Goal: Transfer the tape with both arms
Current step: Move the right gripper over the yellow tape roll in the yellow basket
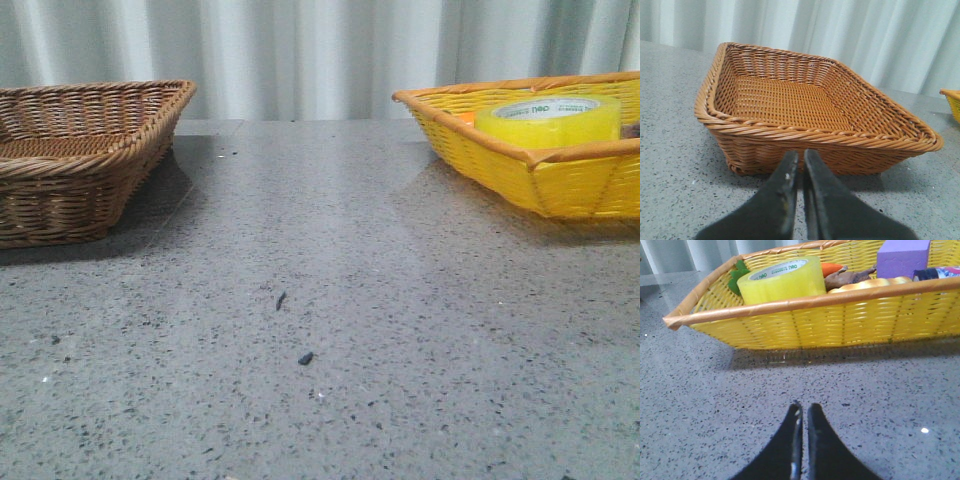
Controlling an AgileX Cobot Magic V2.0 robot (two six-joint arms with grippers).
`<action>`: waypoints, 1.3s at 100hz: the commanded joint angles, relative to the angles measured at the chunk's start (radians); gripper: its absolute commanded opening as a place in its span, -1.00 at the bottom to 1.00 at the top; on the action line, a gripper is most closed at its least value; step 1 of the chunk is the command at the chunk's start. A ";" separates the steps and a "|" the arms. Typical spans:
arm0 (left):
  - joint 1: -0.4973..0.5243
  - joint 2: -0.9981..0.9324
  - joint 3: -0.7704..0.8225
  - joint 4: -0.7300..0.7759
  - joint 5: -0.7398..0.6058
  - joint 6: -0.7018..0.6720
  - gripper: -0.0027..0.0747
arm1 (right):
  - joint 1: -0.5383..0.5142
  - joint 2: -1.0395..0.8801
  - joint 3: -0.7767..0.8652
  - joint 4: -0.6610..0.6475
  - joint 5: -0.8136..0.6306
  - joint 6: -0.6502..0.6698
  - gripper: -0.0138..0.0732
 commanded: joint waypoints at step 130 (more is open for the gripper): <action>0.000 -0.028 0.001 -0.322 -0.183 0.000 -0.97 | -0.006 -0.018 0.007 0.559 -0.350 -0.005 -0.83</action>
